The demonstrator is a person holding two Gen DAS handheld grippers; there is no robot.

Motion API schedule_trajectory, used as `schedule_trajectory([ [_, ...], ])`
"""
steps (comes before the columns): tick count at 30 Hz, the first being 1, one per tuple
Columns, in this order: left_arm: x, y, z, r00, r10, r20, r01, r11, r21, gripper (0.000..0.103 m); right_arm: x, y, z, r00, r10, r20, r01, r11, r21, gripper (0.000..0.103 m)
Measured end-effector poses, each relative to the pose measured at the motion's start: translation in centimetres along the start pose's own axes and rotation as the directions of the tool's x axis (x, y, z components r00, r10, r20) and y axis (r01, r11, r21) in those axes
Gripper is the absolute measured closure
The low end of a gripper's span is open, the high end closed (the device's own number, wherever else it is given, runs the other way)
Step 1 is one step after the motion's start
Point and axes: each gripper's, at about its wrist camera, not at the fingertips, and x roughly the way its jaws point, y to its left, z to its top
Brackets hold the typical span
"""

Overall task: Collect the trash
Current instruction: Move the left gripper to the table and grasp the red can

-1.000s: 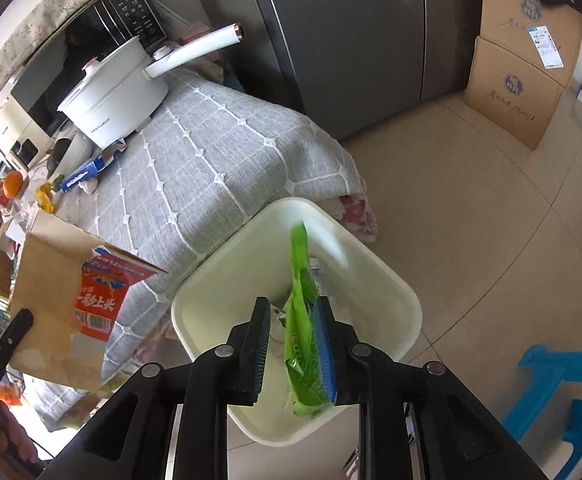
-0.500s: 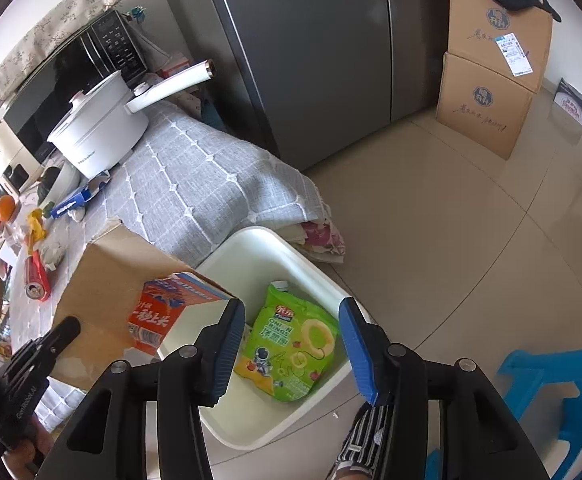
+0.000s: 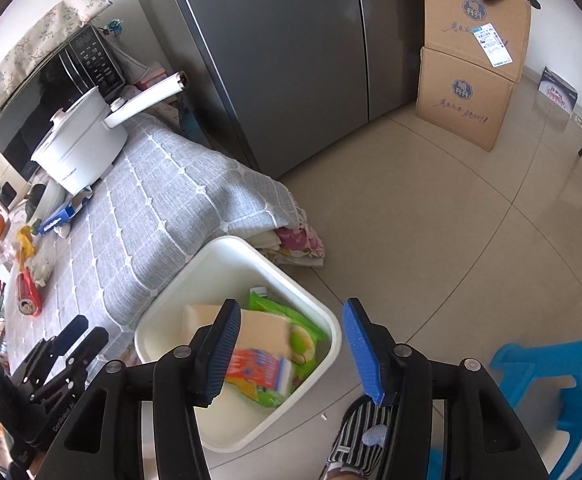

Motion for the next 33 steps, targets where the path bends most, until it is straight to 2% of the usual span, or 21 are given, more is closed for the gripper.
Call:
schedule_trajectory([
  [5, -0.8, 1.6, 0.0, 0.999, 0.038, -0.004, -0.038, 0.999, -0.03, 0.028, 0.0, 1.6, 0.0, 1.0, 0.003, 0.009, -0.002, 0.999, -0.037, 0.043],
  [10, -2.0, 3.7, -0.2, 0.995, 0.1, -0.024, -0.102, 0.993, -0.058, 0.017, 0.1, 3.2, 0.0, 1.0, 0.003, 0.01, -0.003, 0.998, -0.07, 0.041],
  [12, -2.6, 4.8, -0.2, 0.99, 0.134, -0.037, -0.137, 0.988, -0.073, 0.011, 0.1, 4.0, 0.0, 1.0, 0.0, 0.015, 0.002, 0.997, -0.083, 0.033],
  [16, -4.4, 7.2, -0.5, 0.982, 0.188, -0.029, -0.191, 0.975, -0.111, 0.001, 0.1, 5.8, 0.0, 1.0, 0.0, 0.024, 0.002, 0.993, -0.115, 0.028],
  [23, -7.5, 11.4, -1.5, 0.965, 0.262, -0.01, -0.26, 0.948, -0.185, 0.001, -0.2, 10.3, -0.3, 0.999, 0.002, 0.049, 0.008, 0.978, -0.208, 0.021],
  [33, -11.2, 17.8, -3.3, 0.923, 0.384, -0.004, -0.37, 0.885, -0.284, 0.001, 0.9, 17.9, -1.4, 0.999, 0.013, 0.048, 0.005, 0.937, -0.349, 0.018],
])
